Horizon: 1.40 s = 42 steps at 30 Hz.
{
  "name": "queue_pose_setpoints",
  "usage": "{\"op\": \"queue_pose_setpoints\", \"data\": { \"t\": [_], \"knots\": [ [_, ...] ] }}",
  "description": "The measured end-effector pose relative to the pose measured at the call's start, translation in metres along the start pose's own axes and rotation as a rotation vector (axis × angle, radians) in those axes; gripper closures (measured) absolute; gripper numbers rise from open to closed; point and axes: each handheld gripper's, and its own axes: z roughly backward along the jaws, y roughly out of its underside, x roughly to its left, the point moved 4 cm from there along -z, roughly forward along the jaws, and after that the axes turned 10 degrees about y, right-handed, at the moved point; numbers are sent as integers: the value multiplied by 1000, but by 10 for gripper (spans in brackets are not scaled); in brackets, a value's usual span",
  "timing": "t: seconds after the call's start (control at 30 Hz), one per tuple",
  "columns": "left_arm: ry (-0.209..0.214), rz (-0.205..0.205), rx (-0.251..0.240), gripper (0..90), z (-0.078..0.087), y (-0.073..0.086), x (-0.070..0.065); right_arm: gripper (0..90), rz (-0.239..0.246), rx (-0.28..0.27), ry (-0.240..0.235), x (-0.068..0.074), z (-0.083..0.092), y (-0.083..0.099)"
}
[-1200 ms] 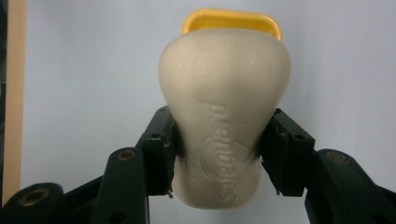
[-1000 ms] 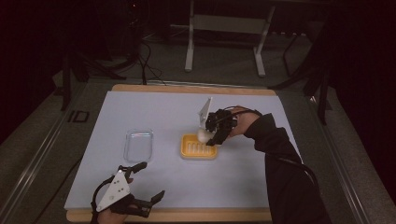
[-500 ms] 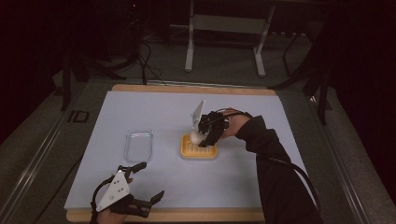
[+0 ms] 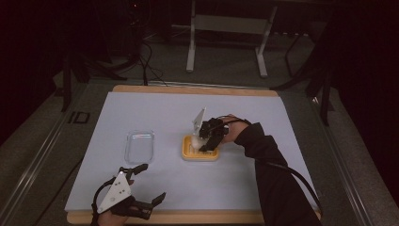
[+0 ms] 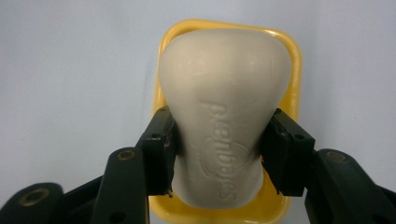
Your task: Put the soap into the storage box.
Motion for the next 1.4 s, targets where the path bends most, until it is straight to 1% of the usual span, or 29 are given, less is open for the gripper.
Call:
{"op": "queue_pose_setpoints", "data": {
  "t": [0.17, 0.23, 0.33, 0.43, 0.6, 0.67, 0.73, 0.83, 0.87, 0.97, 1.03, 1.2, 1.3, 1.4],
  "knots": [
    [2, 0, -1, 12, 0, 0, 0, 498, 9, 24, 4, -1, -9, 3],
    [3, 1, -2, 12, 0, 0, 0, 498, 2, 40, 0, 0, -11, 4],
    [4, 1, -1, 12, 0, 0, 0, 498, 5, 55, -1, 0, -16, 5],
    [3, 1, 0, 12, 0, 0, 0, 498, 6, 59, -6, 1, -22, 6],
    [4, 2, 3, 12, -1, 0, 0, 498, -20, 31, -9, 0, -25, 8],
    [6, 2, 4, 12, -1, 0, 0, 497, -28, 28, -8, 0, -27, 9],
    [5, 2, 4, 12, -1, 0, 0, 497, -32, 24, -18, 1, -29, 9],
    [5, 3, 4, 12, -1, 0, 0, 496, -42, 40, -14, 2, -33, 8],
    [5, 2, 4, 12, -1, 0, 0, 496, -54, 43, -10, 1, -35, 8],
    [6, 3, 4, 12, -1, 1, 0, 493, -80, 43, -35, 2, -38, 7],
    [7, 1, 7, 12, -1, 1, 0, 489, -76, 46, -38, 2, -40, 7],
    [6, 1, 7, 11, -1, 1, 0, 468, -78, 48, -33, 1, -38, 5],
    [7, 1, 7, 12, -2, 1, 0, 452, -78, 46, -33, 0, -33, 3],
    [7, 0, 8, 12, -2, 1, 0, 451, -80, 31, -26, -1, -25, 1]
  ]
}}
